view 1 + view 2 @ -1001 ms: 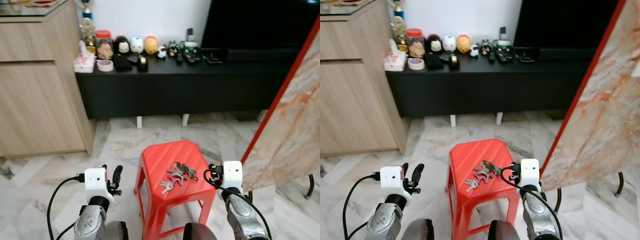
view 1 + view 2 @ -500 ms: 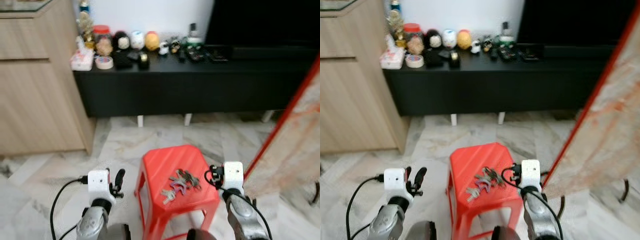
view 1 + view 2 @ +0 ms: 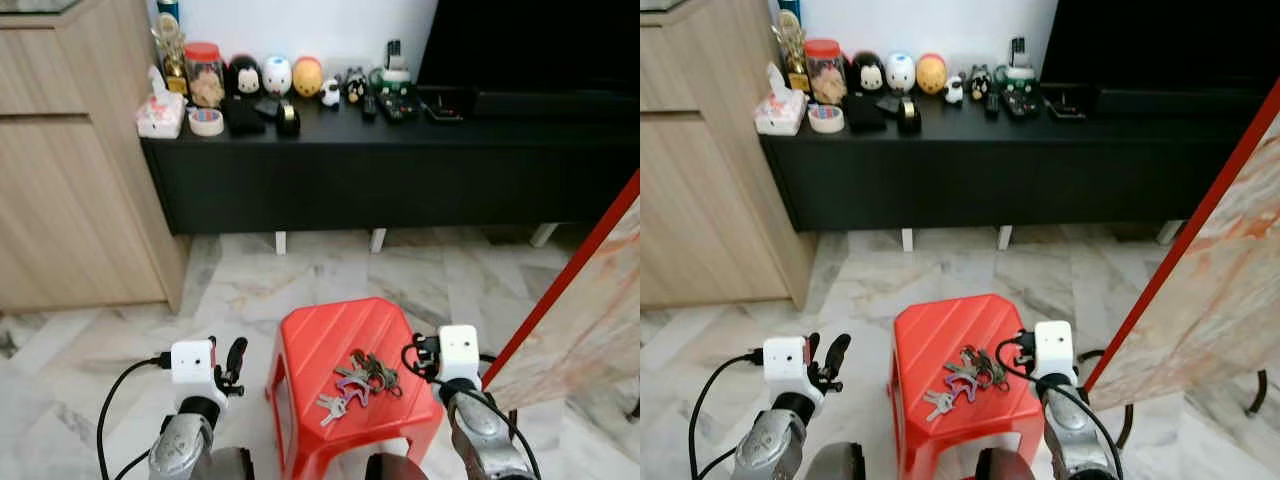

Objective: Hang keys on a hook

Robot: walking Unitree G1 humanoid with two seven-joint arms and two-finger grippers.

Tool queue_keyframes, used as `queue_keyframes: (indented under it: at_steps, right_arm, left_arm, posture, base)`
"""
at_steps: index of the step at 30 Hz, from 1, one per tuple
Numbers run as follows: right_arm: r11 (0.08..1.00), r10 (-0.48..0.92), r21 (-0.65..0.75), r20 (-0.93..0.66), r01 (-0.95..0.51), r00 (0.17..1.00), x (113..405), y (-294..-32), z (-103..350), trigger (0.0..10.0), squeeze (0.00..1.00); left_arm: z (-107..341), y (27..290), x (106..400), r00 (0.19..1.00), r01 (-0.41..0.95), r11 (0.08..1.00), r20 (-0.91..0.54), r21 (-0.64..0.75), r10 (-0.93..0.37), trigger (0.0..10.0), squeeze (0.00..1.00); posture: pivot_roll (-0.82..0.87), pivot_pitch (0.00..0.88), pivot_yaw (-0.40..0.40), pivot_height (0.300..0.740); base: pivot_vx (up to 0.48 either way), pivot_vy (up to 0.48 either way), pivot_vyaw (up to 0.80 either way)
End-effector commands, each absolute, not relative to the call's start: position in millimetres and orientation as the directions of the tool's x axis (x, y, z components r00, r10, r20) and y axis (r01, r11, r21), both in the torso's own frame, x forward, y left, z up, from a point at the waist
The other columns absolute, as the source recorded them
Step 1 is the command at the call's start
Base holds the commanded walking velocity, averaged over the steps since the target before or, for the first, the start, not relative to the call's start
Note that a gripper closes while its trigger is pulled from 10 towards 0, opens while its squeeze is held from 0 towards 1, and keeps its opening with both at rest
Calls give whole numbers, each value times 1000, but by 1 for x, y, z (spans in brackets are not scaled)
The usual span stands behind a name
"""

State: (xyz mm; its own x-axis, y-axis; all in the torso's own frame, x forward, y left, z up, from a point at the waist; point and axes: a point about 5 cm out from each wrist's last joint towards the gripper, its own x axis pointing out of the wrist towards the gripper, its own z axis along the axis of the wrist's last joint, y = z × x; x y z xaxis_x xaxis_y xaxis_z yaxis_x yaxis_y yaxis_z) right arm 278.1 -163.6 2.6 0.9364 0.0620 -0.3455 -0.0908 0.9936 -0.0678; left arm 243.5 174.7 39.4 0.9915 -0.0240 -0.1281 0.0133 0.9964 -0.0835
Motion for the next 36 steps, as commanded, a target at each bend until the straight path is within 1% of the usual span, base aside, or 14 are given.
queue_keyframes:
  at_steps: [1, 5, 8, 9, 10, 11, 13, 18, 24, 25, 26, 27, 28, 36]
  right_arm:
    - [989, 65, -103, -358, -108, 931, 278, -170, 2, 10000, 0]
    - [984, 70, -131, -357, -124, 932, 278, -172, 3, 10000, 0]
    - [982, 51, -146, -402, -119, 914, 276, -177, -3, 10000, 0]
    - [978, 35, -168, -441, -121, 897, 274, -179, -8, 10000, 0]
    - [978, 35, -168, -441, -121, 897, 274, -179, -8, 10000, 0]
    - [973, 21, -188, -501, -133, 865, 270, -181, -15, 10000, 0]
    - [965, 18, -210, -552, -159, 834, 267, -182, -22, 10000, 0]
    - [955, -8, -239, -609, -174, 793, 263, -187, -28, 10000, 0]
    - [952, -36, -256, -632, -166, 774, 266, -193, -28, 10000, 0]
    - [956, -16, -237, -633, -174, 774, 267, -191, -27, 10000, 0]
    - [956, -3, -229, -634, -184, 774, 268, -190, -27, 10000, 122]
    - [955, 8, -225, -633, -195, 774, 269, -189, -26, 10000, 808]
    - [945, 25, -236, -636, -225, 771, 269, -187, -26, 10000, 1000]
    - [936, 25, -251, -650, -246, 759, 272, -187, -25, 10000, 1000]
  left_arm:
    - [36, 171, 243, 990, 22, 996, -136, -90, -34, 10000, 0]
    - [36, 171, 243, 990, 25, 995, -136, -93, -37, 10000, 0]
    - [35, 170, 243, 989, 23, 995, -143, -97, -37, 10000, 0]
    - [34, 170, 242, 989, 23, 995, -145, -97, -37, 10000, 0]
    - [34, 170, 242, 989, 23, 995, -145, -97, -37, 10000, 0]
    - [34, 170, 242, 989, 23, 995, -146, -97, -37, 10000, 0]
    - [34, 170, 242, 988, 24, 995, -147, -96, -38, 10000, 0]
    - [34, 171, 242, 988, 25, 995, -147, -95, -39, 10000, 0]
    - [34, 173, 242, 988, 26, 995, -148, -91, -40, 10000, 0]
    - [34, 173, 242, 988, 26, 996, -148, -91, -40, 10000, 0]
    - [34, 173, 242, 988, 27, 996, -149, -91, -40, 10000, 0]
    - [34, 173, 241, 988, 28, 996, -149, -90, -41, 10000, 0]
    - [34, 173, 241, 988, 30, 995, -150, -91, -43, 10000, 0]
    - [35, 172, 242, 988, 37, 995, -149, -90, -50, 10000, 0]
  posture:
    - [42, 0, -96, 608]
    - [42, 0, -96, 608]
    - [39, 0, -95, 608]
    - [39, 0, -95, 608]
    - [39, 0, -95, 608]
    - [38, 0, -95, 608]
    - [38, 0, -95, 608]
    - [38, 0, -95, 608]
    - [46, 0, -86, 608]
    - [49, 0, -84, 608]
    - [49, 0, -84, 608]
    - [49, 0, -84, 608]
    - [46, 0, -81, 608]
    - [52, 0, -76, 608]
  base:
    - [0, 0, 625]
    - [0, 0, 756]
    - [0, 0, 696]
    - [0, 0, 0]
    - [0, 0, 0]
    - [0, 0, 0]
    - [0, 0, 0]
    - [0, 0, 0]
    - [0, 0, 0]
    - [0, 0, 0]
    - [0, 0, 0]
    - [0, 0, 0]
    - [0, 0, 0]
    - [0, 0, 0]
